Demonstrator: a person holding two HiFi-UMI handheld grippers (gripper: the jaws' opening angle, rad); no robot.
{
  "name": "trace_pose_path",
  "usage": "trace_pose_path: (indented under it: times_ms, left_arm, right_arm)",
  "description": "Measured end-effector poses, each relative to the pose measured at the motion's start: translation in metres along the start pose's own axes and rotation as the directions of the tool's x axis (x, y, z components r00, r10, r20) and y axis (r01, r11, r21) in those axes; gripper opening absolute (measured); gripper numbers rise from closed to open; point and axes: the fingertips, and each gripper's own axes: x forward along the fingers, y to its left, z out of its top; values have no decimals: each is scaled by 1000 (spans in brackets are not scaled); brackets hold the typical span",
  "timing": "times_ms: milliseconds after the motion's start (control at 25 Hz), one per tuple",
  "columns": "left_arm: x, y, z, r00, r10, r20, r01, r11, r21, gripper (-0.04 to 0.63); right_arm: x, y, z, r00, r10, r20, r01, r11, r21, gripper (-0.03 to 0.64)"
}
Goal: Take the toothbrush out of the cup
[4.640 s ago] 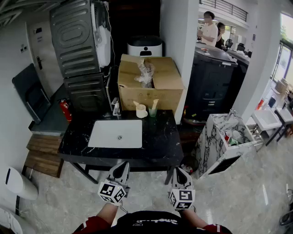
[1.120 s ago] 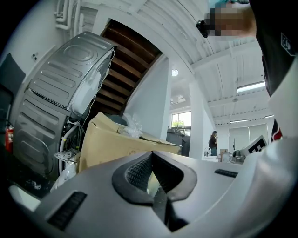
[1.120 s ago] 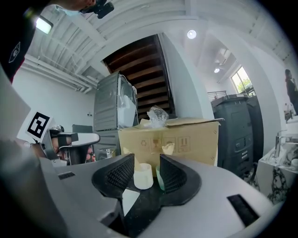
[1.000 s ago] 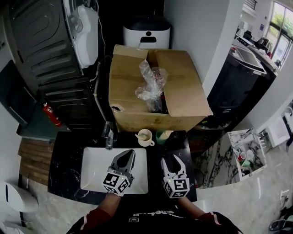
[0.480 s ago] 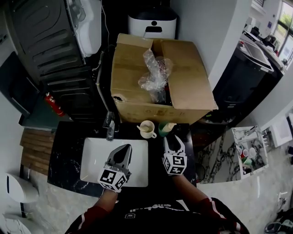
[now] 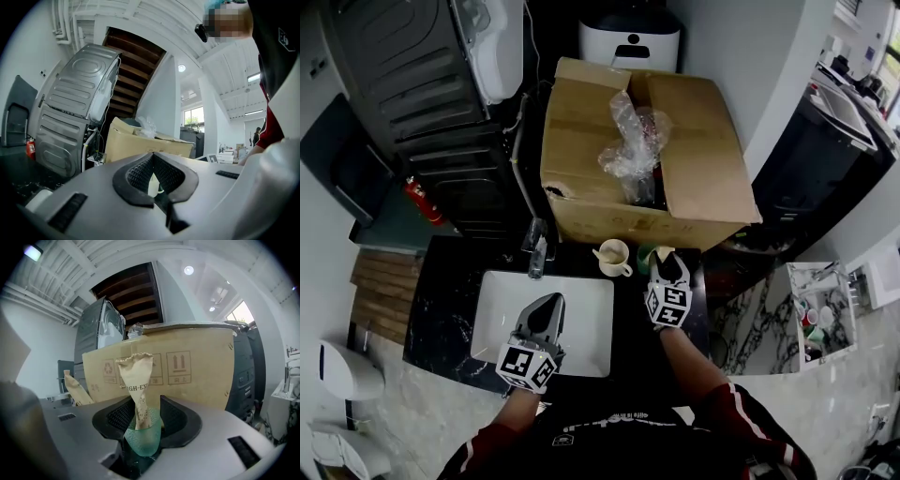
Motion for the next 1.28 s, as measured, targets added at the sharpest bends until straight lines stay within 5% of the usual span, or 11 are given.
trace_pose_path:
  times_ms: [200,440,800,1080,1280]
  left_arm:
    - [-2,2,-1,1000,12,-1,-12,1000,-7,15]
    - [-2,0,-1,1000,7,-2,-7,1000,-5,15]
    - [-2,0,-2,1000,10,-1,-10,1000,-9,15]
    - [-2,-4,-2,1000,5,7,-5,1000,-20,15]
    - [0,-4,-1,1000,2,9,-2,1000,-23,15]
  right_arm:
    - [6,6,3,1000,14,-1,-14,1000,-26,182]
    - [7,3,4,1000,-5,1,5,999,-51,85]
    - [7,3,10,1000,-2,10,3,997,-82,63]
    - [-2,15,66,997,17,74,-2,980,-197,58]
    - [-18,25,112,992,28,119,-5,981,-193,57]
